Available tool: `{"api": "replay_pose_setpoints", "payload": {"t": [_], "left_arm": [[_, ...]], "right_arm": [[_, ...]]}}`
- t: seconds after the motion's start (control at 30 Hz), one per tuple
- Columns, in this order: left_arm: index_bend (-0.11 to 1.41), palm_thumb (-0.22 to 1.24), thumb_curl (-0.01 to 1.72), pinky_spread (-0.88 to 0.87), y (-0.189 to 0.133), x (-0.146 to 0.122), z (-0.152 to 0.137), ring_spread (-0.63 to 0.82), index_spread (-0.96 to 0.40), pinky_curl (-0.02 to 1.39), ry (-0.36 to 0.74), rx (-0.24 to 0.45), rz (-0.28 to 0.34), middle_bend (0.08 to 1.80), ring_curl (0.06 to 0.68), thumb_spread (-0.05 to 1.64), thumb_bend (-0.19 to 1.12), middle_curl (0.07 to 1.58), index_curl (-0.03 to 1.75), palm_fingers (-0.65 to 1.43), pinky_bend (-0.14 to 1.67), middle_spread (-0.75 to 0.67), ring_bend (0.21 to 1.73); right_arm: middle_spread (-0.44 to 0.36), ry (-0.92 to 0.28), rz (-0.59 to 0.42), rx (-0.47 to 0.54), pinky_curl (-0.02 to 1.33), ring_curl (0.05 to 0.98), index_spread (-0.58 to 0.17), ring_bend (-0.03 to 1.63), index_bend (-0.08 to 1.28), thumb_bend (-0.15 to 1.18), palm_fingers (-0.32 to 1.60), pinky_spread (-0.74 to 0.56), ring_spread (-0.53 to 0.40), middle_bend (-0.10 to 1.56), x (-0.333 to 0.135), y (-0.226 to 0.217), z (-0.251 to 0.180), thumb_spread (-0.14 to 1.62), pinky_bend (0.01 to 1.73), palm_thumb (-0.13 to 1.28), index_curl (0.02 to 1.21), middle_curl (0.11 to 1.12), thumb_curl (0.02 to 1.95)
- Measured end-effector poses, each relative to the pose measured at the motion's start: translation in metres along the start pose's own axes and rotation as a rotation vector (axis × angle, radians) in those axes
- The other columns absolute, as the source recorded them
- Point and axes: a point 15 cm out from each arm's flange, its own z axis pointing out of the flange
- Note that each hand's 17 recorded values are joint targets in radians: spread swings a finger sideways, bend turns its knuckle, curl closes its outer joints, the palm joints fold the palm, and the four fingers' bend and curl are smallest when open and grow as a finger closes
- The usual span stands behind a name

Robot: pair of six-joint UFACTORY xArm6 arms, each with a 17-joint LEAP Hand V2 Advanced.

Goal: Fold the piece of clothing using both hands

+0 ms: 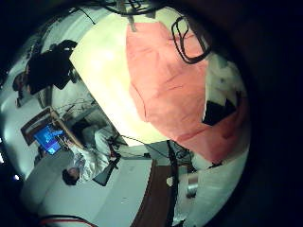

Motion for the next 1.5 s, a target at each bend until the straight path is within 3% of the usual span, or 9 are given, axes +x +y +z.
{"api": "replay_pose_setpoints", "payload": {"t": [0.2,0.37,0.67,0.87,1.23,1.33,1.5], "left_arm": [[0.16,0.78,0.71,-0.64,0.012,-0.003,0.0,-0.44,-0.22,0.65,-0.014,-0.026,0.008,0.84,0.525,1.04,-0.01,1.16,1.72,1.0,1.15,-0.64,1.36],[0.16,0.79,0.7,-0.64,0.007,-0.002,0.013,-0.44,-0.21,0.65,-0.004,-0.071,0.013,0.84,0.525,1.04,-0.01,1.16,1.72,1.0,1.15,-0.64,1.36],[0.16,0.8,0.7,-0.64,-0.034,-0.015,0.037,-0.44,-0.2,0.65,-0.015,-0.099,0.029,0.85,0.528,1.05,-0.01,1.16,1.73,0.98,1.15,-0.64,1.37],[0.16,0.81,0.7,-0.64,-0.063,-0.019,0.05,-0.44,-0.18,0.66,-0.021,-0.114,0.046,0.85,0.531,1.06,-0.01,1.17,1.74,0.96,1.15,-0.64,1.37],[0.16,0.8,0.68,-0.65,-0.127,-0.031,0.048,-0.44,-0.17,0.66,-0.028,-0.113,0.057,0.86,0.537,1.05,-0.02,1.17,1.74,0.93,1.15,-0.65,1.39],[0.16,0.75,0.65,-0.64,-0.142,-0.037,0.046,-0.44,-0.16,0.67,-0.021,-0.104,0.046,0.86,0.535,1.05,-0.03,1.16,1.73,0.92,1.14,-0.64,1.38],[0.17,0.71,0.6,-0.65,-0.162,-0.052,0.048,-0.45,-0.16,0.66,-0.004,-0.071,0.003,0.88,0.518,1.07,-0.03,1.13,1.69,0.89,1.08,-0.63,1.32]], "right_arm": [[-0.238,0.011,0.002,0.038,1.0,0.838,-0.417,1.31,0.93,0.04,1.0,-0.27,-0.268,1.18,-0.001,-0.002,-0.06,1.07,1.16,1.06,1.15,1.02,0.63],[-0.229,0.023,0.015,0.029,1.03,0.845,-0.408,1.31,0.93,0.01,0.99,-0.27,-0.263,1.18,0.013,-0.025,-0.074,1.09,1.16,1.06,1.17,1.02,0.65],[-0.212,0.105,-0.015,-0.153,1.06,0.836,-0.387,1.3,0.93,-0.01,0.96,-0.29,-0.254,1.17,0.052,-0.065,-0.034,1.13,1.09,1.04,1.16,1.0,0.66],[-0.182,0.148,-0.03,-0.222,1.07,0.796,-0.373,1.23,0.95,-0.01,0.92,-0.32,-0.259,1.11,0.076,-0.091,-0.014,1.18,0.97,1.02,1.15,0.92,0.65],[-0.157,0.135,0.003,-0.239,1.09,0.73,-0.347,1.12,1.04,-0.01,0.82,-0.41,-0.3,0.96,0.102,-0.14,0.012,1.26,0.82,0.99,1.13,0.82,0.6],[-0.148,0.13,0.022,-0.231,1.07,0.712,-0.334,1.07,1.06,-0.02,0.72,-0.46,-0.312,0.91,0.111,-0.152,0.014,1.33,0.73,0.92,1.09,0.8,0.55],[-0.147,0.105,0.104,-0.18,1.04,0.696,-0.322,1.09,0.89,-0.01,0.59,-0.53,-0.328,0.81,0.131,-0.173,0.024,1.44,0.7,0.85,0.99,0.76,0.47]]}}
